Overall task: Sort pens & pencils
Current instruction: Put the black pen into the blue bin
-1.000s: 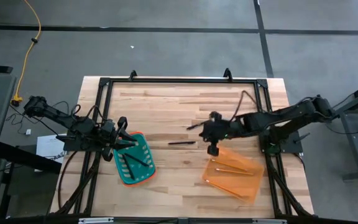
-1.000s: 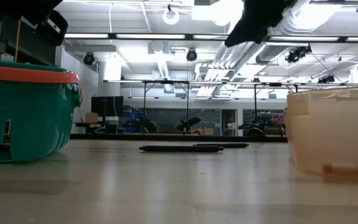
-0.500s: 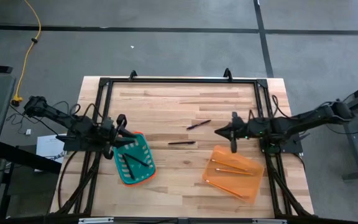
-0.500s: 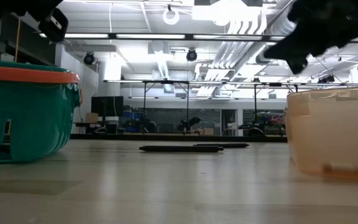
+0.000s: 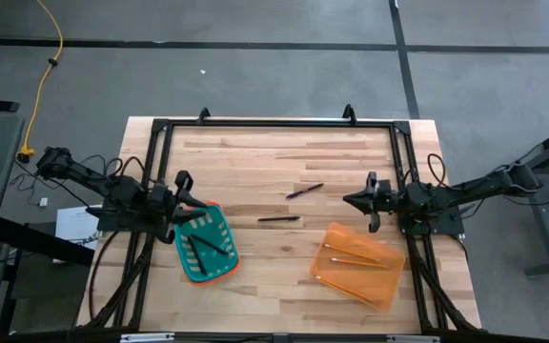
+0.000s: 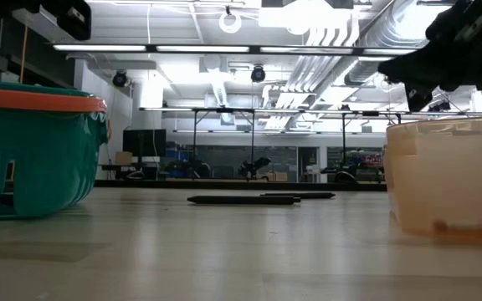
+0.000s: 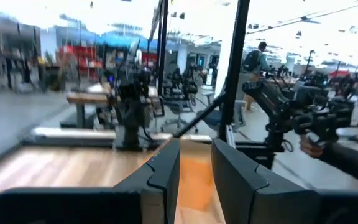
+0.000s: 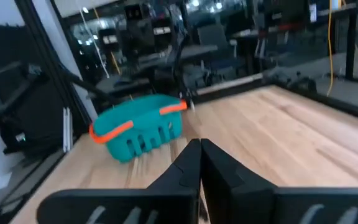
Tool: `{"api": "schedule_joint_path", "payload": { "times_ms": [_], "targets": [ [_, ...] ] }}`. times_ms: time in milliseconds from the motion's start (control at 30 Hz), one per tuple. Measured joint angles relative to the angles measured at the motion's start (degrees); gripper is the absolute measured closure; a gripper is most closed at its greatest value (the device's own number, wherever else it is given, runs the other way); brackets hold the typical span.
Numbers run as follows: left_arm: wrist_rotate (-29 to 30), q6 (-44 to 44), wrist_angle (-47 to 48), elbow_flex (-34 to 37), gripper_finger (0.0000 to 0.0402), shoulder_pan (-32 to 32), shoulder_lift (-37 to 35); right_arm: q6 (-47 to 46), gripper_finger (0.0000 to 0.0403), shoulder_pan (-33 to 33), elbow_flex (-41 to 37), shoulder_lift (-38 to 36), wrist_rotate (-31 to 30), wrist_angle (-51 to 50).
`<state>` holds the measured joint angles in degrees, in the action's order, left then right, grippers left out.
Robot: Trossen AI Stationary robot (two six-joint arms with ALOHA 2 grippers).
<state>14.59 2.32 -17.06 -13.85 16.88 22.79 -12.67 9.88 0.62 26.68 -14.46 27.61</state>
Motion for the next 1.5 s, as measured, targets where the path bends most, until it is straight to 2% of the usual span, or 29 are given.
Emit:
{"api": "schedule_joint_path", "payload": {
  "times_ms": [167, 333, 500, 733, 900, 1000, 1133, 1267, 1433, 1500],
  "targets": [
    [0.02, -7.02, -2.78, 0.0, 0.0321, 0.0, -0.02, 5.6, 0.0403, 0.03, -0.04, -1.85, 0.13, 0.21],
    [0.01, -6.54, -2.51, 0.0, 0.0321, 0.01, -0.02, 12.0, 0.0403, -0.02, -0.04, -3.66, -1.21, 0.4],
    [-0.32, -7.04, -2.87, 0.0, 0.0321, 0.02, -0.02, 17.71, 0.0403, -1.39, -0.06, -8.8, -1.53, 0.65],
    [-3.23, -8.0, -3.49, 0.0, 0.0321, 0.01, 0.91, 18.66, 0.0403, -2.93, -0.06, -14.99, -1.01, -4.69],
    [-4.39, -8.02, -4.96, 0.0, 0.0321, 0.0, 3.45, 15.68, 0.0403, -2.96, -0.08, -15.96, -0.77, -10.83],
    [-0.43, -7.73, -10.26, 0.0, 0.0321, 0.0, 6.72, 15.68, 0.0403, -2.96, -0.08, -15.93, -0.75, -13.65],
    [11.03, -7.01, -16.67, -0.02, 0.0321, -0.04, 13.18, 12.66, 0.0403, -2.96, -0.08, -15.91, -0.74, -17.59],
    [20.12, -7.35, -24.14, -0.02, 0.0321, -0.04, 19.29, 12.54, 0.0403, -2.96, -0.1, -15.91, -0.74, -18.78],
    [20.89, -6.07, -31.3, -0.06, 0.0321, -0.04, 25.39, 12.61, 0.0403, -2.96, -0.1, -15.91, -0.76, -19.46],
    [20.98, -4.66, -30.89, -0.95, 0.0321, -0.02, 27.51, 12.61, 0.0403, -2.96, -0.1, -15.89, -0.76, -19.57]
  ]
}}
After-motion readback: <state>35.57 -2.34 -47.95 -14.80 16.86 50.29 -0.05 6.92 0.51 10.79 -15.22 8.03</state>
